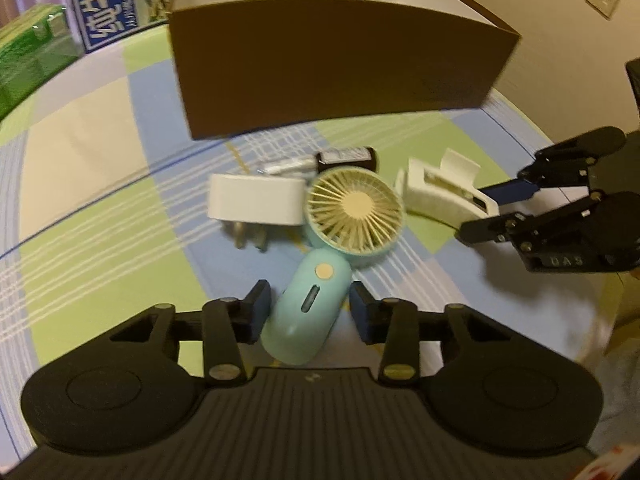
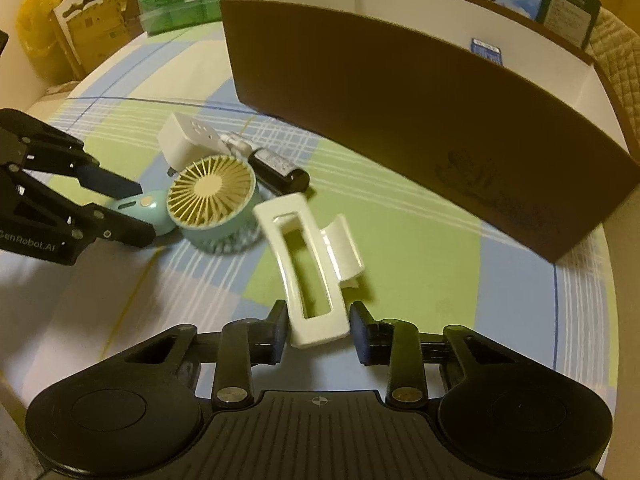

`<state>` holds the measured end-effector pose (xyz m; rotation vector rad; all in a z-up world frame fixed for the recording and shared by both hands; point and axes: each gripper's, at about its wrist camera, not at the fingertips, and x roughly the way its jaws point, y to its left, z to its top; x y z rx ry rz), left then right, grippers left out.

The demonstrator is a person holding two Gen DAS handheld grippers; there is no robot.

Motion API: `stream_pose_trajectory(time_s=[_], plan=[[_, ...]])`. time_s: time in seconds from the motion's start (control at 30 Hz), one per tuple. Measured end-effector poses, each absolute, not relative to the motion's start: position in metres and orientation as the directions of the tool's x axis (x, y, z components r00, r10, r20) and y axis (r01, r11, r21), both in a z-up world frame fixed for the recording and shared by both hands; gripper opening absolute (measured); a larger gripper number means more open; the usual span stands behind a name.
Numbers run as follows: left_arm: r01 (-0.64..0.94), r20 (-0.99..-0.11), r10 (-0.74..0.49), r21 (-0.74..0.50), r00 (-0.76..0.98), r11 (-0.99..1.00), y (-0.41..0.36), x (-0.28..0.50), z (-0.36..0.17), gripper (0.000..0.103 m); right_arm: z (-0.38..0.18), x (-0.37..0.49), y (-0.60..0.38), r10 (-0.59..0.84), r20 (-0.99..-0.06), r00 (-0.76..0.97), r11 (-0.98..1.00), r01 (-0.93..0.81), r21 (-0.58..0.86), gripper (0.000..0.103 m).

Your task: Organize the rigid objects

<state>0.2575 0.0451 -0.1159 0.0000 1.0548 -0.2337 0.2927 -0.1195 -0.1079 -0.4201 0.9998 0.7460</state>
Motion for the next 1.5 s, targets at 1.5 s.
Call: stream_pose_trajectory(time_s=[1.5], plan=[[0.088,-0.868,-0.076,-0.037,0.491,0.995,-0.005,0.244,-0.129,0.028,-0.102,0.276,-0.158,0.342,-0.854,0.392,0.798,-0.601,0.044,0.044]])
